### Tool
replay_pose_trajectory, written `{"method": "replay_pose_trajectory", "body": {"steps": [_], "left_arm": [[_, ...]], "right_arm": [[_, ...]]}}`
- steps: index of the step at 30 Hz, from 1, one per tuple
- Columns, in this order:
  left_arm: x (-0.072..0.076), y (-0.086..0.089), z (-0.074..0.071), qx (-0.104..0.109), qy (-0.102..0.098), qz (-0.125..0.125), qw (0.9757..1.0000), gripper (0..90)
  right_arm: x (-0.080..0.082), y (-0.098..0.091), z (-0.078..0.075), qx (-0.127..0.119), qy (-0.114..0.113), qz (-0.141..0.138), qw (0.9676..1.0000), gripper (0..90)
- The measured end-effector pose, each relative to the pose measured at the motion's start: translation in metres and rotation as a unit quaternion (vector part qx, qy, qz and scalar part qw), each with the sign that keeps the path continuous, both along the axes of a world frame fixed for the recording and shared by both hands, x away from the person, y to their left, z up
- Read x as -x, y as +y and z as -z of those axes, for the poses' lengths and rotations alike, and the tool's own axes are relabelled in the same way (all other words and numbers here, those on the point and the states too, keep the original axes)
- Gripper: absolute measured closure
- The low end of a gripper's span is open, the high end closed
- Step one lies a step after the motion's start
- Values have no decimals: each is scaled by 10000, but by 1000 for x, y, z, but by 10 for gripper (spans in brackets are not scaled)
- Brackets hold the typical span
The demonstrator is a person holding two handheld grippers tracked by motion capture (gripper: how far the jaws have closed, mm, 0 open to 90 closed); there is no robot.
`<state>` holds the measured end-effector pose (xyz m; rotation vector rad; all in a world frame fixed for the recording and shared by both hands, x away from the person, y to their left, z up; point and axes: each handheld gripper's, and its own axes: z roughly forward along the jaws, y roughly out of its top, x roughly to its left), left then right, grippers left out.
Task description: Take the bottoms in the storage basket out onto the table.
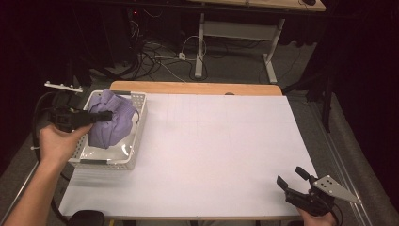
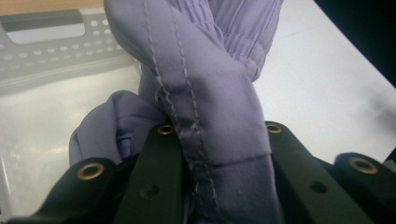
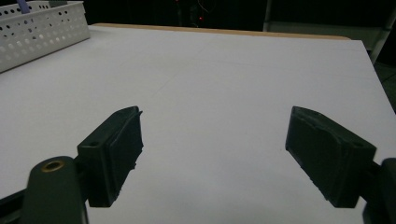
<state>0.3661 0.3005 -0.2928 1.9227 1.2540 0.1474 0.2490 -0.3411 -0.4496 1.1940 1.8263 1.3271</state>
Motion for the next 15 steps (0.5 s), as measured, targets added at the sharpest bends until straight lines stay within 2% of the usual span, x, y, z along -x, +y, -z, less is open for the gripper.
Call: {"method": "replay_pose_trajectory", "body": {"steps": [15], "left_arm": [[-2,-20,-14,28,-122,334,9994,772]], "right_arm": [[0,0,0,-3,5,-9,10000,194]]}}
